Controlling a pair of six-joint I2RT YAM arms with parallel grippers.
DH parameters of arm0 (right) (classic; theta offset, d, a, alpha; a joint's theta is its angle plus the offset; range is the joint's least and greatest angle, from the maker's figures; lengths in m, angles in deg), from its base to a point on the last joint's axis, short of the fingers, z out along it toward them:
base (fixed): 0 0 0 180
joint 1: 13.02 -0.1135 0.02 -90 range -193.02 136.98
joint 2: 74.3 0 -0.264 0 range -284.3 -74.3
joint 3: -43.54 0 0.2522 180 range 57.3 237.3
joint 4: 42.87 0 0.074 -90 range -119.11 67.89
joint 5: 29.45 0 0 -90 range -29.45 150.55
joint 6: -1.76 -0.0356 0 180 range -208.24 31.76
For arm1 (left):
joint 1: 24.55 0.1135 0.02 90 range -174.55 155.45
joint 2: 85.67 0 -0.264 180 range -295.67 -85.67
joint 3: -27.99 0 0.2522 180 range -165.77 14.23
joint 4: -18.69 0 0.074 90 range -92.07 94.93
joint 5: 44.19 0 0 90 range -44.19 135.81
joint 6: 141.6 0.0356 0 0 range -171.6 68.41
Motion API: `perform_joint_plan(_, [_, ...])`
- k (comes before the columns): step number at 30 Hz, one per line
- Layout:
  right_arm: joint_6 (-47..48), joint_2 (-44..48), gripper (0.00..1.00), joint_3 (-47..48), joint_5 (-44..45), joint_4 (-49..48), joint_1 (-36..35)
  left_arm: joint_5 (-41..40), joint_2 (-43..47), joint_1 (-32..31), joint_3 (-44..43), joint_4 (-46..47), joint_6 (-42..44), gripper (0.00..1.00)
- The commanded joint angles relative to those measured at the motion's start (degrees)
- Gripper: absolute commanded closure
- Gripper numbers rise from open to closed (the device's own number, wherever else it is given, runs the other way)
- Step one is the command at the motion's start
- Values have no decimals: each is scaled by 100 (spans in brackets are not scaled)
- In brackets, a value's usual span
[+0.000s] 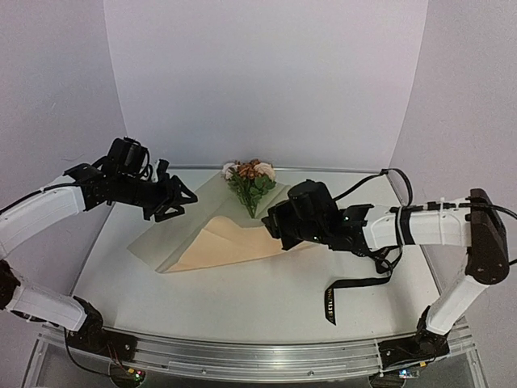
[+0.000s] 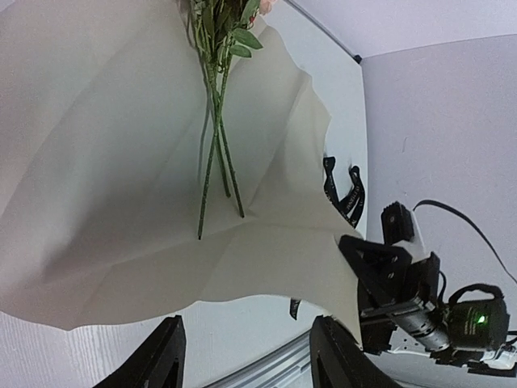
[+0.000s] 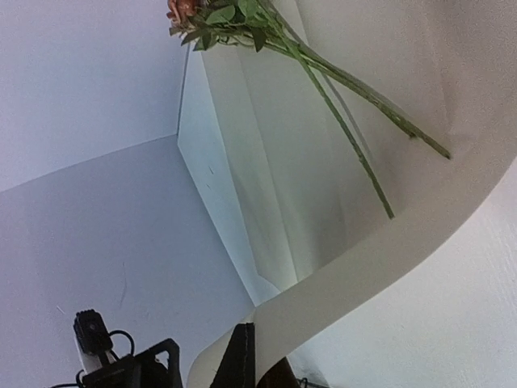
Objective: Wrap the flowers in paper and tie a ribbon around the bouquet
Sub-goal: Fold the bottom corner of the flattened wrapping paper at the center of the board.
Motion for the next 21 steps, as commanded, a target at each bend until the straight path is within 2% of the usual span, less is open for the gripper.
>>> perform_joint_plan(1, [-91, -628, 100, 582, -424, 282, 433, 347, -472, 101, -505, -45, 568, 46])
perform_joint_plan(8, [-220, -1229, 100, 774, -554, 107, 807, 913, -1254, 125, -522, 467, 632, 53])
perform_joint_plan(15, [-186, -1842, 100, 995, -875, -491, 1082, 1209, -1939, 116, -573, 669, 758, 59])
perform_joint_plan(21, [254, -2004, 85, 1158, -1019, -567, 1256, 1151, -2425, 124, -377, 938, 785, 63])
